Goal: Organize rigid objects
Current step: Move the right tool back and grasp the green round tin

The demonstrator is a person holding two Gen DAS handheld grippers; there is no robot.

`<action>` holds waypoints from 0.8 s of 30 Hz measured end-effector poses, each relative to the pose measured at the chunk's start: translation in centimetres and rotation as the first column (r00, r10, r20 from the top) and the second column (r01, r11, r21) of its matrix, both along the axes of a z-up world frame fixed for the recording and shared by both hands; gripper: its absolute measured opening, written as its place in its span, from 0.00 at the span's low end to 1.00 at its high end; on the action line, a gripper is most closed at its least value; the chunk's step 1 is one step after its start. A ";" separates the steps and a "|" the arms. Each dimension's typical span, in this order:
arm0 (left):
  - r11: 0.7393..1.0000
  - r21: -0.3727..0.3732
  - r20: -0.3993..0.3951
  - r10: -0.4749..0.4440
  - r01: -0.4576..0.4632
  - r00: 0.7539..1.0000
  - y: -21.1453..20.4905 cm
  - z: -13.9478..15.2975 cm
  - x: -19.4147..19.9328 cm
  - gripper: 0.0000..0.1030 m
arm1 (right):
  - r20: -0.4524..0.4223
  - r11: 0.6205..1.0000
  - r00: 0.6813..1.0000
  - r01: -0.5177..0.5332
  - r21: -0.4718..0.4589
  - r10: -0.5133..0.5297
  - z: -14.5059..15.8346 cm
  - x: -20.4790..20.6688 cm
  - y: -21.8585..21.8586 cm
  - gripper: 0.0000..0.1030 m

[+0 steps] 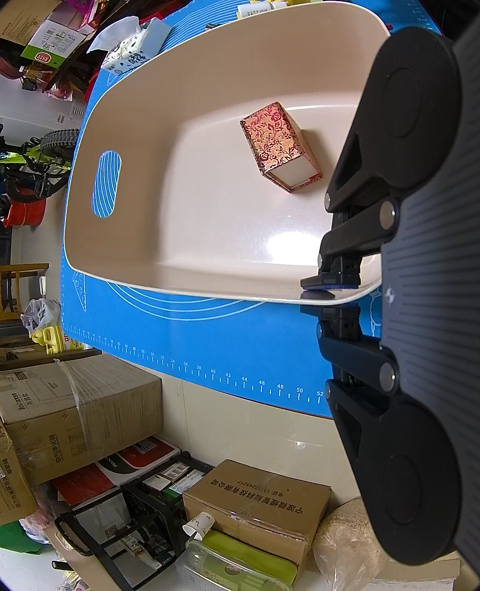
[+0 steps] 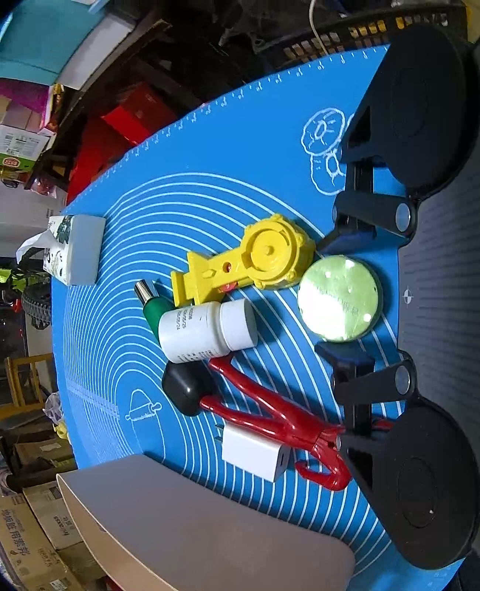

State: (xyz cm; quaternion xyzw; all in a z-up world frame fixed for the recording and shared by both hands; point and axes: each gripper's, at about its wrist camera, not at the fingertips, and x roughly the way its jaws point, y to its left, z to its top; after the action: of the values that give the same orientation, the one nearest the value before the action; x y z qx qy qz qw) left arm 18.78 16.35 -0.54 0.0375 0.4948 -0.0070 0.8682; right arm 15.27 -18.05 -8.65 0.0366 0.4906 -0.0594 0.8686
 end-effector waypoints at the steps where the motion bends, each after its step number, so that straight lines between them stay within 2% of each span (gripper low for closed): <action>1: 1.000 0.000 0.000 0.000 0.000 1.000 0.0 0.0 0.0 0.08 | 0.003 1.000 1.000 -0.002 -0.003 0.002 0.0 0.0 0.1 0.53; 16: 1.000 0.001 0.000 0.000 0.000 1.000 0.0 0.0 0.0 0.08 | 0.026 1.000 1.000 -0.014 -0.014 0.014 0.2 -0.4 0.1 0.53; 24: 1.000 0.002 0.000 0.001 -0.001 1.000 0.0 0.0 0.0 0.08 | 0.071 1.000 0.997 -0.014 -0.017 0.015 1.6 -0.8 0.2 0.53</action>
State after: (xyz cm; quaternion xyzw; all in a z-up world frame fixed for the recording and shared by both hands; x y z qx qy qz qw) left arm 18.81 16.37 -0.55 0.0382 0.4948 -0.0063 0.8682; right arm 14.45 -17.84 -7.05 0.0278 0.4593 -0.0557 0.8861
